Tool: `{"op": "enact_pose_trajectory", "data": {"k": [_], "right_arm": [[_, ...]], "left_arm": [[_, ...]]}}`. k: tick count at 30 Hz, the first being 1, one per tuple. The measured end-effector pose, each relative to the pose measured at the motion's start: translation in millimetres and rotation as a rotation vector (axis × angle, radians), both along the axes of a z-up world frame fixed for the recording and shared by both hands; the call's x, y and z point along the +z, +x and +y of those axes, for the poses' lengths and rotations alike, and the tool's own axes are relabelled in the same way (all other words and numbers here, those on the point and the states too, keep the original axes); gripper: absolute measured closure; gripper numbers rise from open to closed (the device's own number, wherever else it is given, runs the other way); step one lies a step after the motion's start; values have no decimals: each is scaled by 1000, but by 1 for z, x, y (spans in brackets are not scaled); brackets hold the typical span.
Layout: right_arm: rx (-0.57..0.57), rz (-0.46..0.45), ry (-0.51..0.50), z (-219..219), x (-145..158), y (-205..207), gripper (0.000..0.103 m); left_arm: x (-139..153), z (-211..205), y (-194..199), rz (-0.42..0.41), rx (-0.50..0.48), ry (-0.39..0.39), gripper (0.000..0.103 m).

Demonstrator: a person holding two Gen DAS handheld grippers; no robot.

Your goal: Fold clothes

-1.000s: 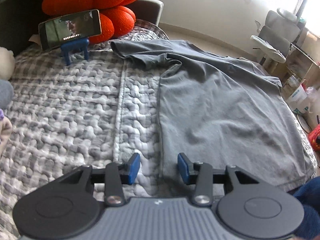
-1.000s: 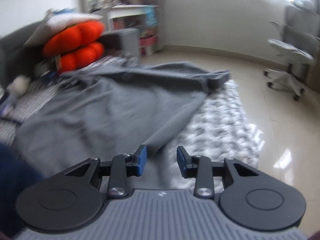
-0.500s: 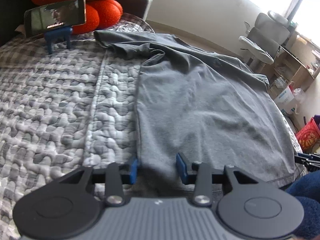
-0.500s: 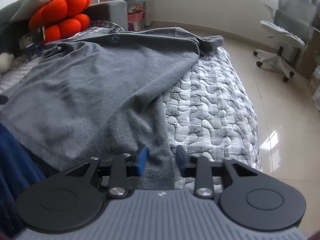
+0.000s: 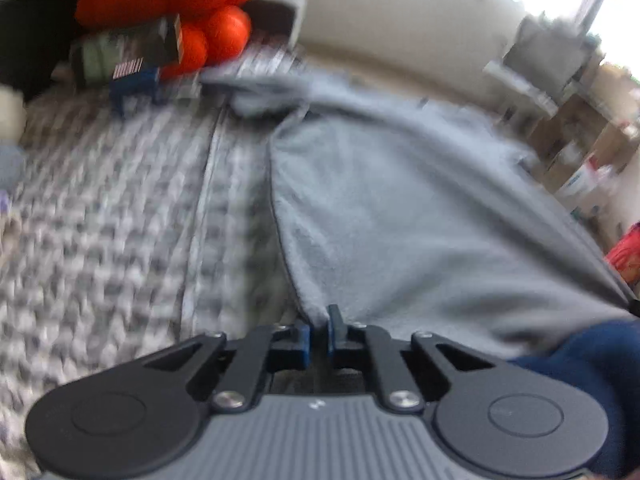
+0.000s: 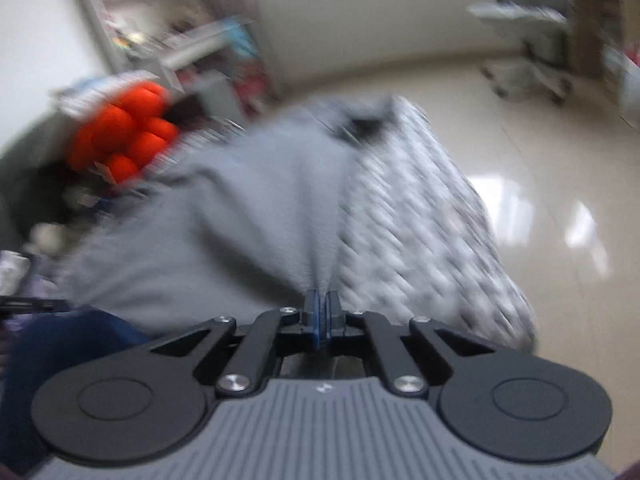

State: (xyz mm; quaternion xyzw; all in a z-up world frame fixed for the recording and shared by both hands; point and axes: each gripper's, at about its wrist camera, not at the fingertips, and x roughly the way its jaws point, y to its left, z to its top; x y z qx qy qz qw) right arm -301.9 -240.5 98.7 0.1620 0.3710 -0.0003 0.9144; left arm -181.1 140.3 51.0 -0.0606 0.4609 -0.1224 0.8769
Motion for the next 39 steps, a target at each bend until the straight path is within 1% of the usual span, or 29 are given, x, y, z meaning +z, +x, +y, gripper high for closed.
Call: {"op": "enact_pose_trajectory", "data": {"k": [1, 2, 4, 7, 10, 11, 12, 13, 14, 15, 16, 18, 19, 20, 22, 23, 24, 28, 29, 32, 33, 37, 39], "right_arm": [[-21, 40, -8, -1, -13, 4, 100], [-32, 60, -12, -1, -22, 5, 100], [-28, 47, -9, -1, -24, 2, 100], [-12, 22, -22, -3, -16, 1, 100], [5, 54, -75, -6, -18, 12, 95], [11, 67, -93, -7, -19, 15, 89], [14, 69, -103, -9, -18, 19, 89], [11, 50, -91, -11, -14, 21, 88], [7, 32, -80, -14, -11, 23, 83], [-3, 20, -77, -17, -8, 25, 71], [-12, 12, -89, -21, -5, 31, 67], [-27, -8, -103, -28, 1, 48, 66], [-33, -20, -102, -31, 4, 57, 66], [-38, -31, -91, -35, 6, 67, 65], [-39, -52, -22, -48, 8, 91, 60], [-45, -58, 4, -53, 8, 106, 58], [-56, -60, 23, -58, 6, 123, 57], [-78, -46, 109, -75, 2, 187, 57], [-81, -46, 117, -77, 2, 201, 56], [-77, -45, 126, -82, 2, 243, 48], [-77, -41, 138, -86, 1, 256, 45], [-127, -16, 177, -101, -11, 297, 45], [-146, -14, 198, -102, -16, 311, 45]], "left_arm": [[-8, 0, 0, 21, -1, -8, 96], [-14, 0, -1, 31, -5, -14, 96], [-20, 0, -3, 43, -14, -24, 96], [-17, 4, -9, 22, -37, -28, 95], [-17, 7, -7, 30, -51, -37, 92], [-15, 8, -6, 33, -50, -38, 91], [-12, 9, -6, 30, -48, -38, 89], [-8, 12, -5, 22, -45, -38, 88], [-4, 15, -5, 13, -43, -38, 84], [0, 19, -3, 3, -34, -39, 79], [4, 23, 0, -8, -20, -41, 77], [13, 32, 6, -29, 6, -45, 67], [17, 36, 11, -37, 19, -50, 66], [20, 40, 18, -44, 30, -57, 63], [25, 45, 40, -56, 58, -54, 59], [26, 46, 53, -65, 65, -55, 53], [27, 46, 67, -75, 70, -60, 48], [23, 43, 130, -80, 140, -113, 46], [21, 41, 146, -79, 162, -129, 45], [15, 35, 190, -87, 232, -163, 44], [12, 32, 204, -92, 249, -167, 43], [-4, 22, 242, -100, 313, -146, 43], [-13, 18, 258, -99, 346, -135, 47]]}}
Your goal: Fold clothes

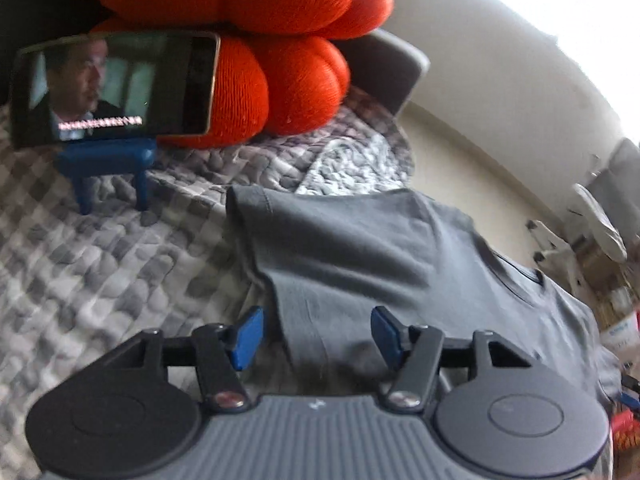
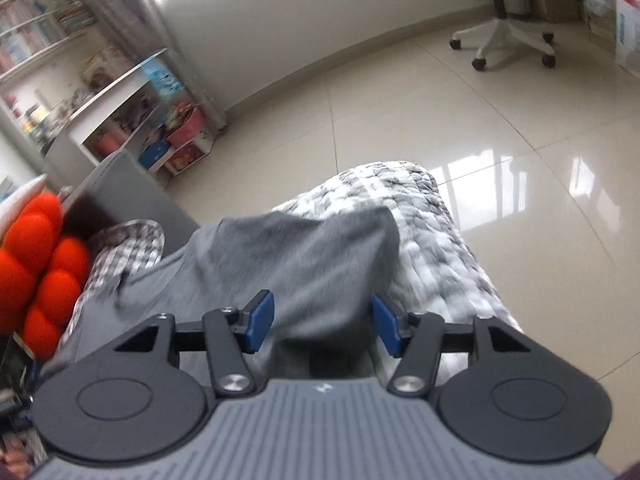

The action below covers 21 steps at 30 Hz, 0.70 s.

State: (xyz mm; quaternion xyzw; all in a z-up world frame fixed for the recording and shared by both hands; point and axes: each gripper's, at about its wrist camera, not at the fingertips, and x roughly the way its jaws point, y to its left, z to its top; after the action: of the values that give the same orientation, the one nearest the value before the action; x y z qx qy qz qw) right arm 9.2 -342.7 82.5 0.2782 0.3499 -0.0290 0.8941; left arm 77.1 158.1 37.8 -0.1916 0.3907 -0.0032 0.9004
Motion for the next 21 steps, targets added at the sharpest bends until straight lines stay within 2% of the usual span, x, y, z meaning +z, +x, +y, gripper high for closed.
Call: {"op": "enact_pose_trajectory", "data": {"k": [1, 3, 4, 5, 6, 9, 13, 15, 17, 21], "right_arm": [[-3, -5, 12, 0, -2, 5, 45], [-2, -10, 9, 2, -6, 13, 48], [2, -4, -19, 6, -7, 17, 55], [6, 3, -47, 10, -7, 21, 76], [9, 9, -80, 13, -6, 24, 92], [13, 12, -162, 22, -1, 32, 98], [-26, -57, -260, 29, 22, 29, 99], [-47, -108, -305, 33, 33, 20, 99], [-58, -117, -339, 38, 33, 16, 99], [-13, 23, -454, 46, 1, 21, 99]], "left_arm": [[-5, -2, 8, 2, 17, 4, 50], [-12, -6, 17, 12, 34, 34, 89], [-14, -7, 19, 11, 39, 46, 91], [-15, -7, 19, 0, 42, 50, 96], [-14, -7, 19, -15, 45, 51, 97], [-8, -3, 19, -64, 53, 70, 98], [3, 5, 21, -101, 72, 70, 98], [-4, 5, 19, -84, 73, 78, 98], [-13, 4, 16, -60, 70, 90, 98], [-22, 1, 9, -64, 54, 123, 94]]}}
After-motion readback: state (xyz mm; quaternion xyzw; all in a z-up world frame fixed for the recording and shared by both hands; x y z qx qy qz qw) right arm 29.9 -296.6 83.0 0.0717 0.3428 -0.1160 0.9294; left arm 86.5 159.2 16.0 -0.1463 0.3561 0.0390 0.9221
